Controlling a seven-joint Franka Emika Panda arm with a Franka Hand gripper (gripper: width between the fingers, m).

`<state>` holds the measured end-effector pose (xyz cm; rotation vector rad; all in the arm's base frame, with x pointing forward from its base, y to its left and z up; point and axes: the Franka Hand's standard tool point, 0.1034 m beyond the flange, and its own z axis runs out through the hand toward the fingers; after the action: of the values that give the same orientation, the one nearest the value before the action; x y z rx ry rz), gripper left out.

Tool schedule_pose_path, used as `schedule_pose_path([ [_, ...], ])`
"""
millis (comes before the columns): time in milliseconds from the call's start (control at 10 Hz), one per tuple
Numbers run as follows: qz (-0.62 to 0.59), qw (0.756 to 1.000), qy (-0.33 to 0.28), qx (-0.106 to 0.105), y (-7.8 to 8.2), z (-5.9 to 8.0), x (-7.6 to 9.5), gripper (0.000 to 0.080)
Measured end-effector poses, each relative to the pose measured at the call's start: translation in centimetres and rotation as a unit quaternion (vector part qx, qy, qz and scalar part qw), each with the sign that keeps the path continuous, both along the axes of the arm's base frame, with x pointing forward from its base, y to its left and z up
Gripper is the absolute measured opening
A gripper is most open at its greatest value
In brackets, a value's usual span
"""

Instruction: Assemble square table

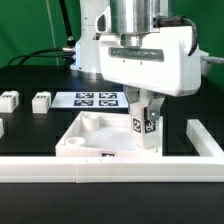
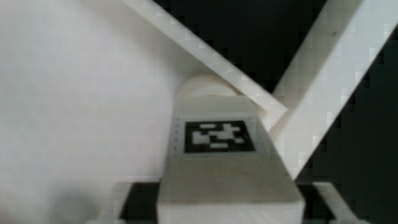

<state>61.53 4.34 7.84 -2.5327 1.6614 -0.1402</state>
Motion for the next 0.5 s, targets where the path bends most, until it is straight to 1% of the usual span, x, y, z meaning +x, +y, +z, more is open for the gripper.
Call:
schedule_pose_path([
  [100, -0.010, 1.000, 0.000, 0.003, 0.09, 0.00, 0.00, 0.0291],
  [200, 0.014, 1.000, 0.000, 0.000, 0.15, -0.02, -0.03, 0.0291],
  [300, 0.038, 0.999, -0.001, -0.003, 0.35, -0.04, -0.07, 0.0457],
  [400, 0.053, 0.999, -0.001, -0.004, 0.64, -0.04, -0.10, 0.0602],
  [500, 0.099, 0.995, -0.003, -0.010, 0.75, -0.05, -0.11, 0.0635],
])
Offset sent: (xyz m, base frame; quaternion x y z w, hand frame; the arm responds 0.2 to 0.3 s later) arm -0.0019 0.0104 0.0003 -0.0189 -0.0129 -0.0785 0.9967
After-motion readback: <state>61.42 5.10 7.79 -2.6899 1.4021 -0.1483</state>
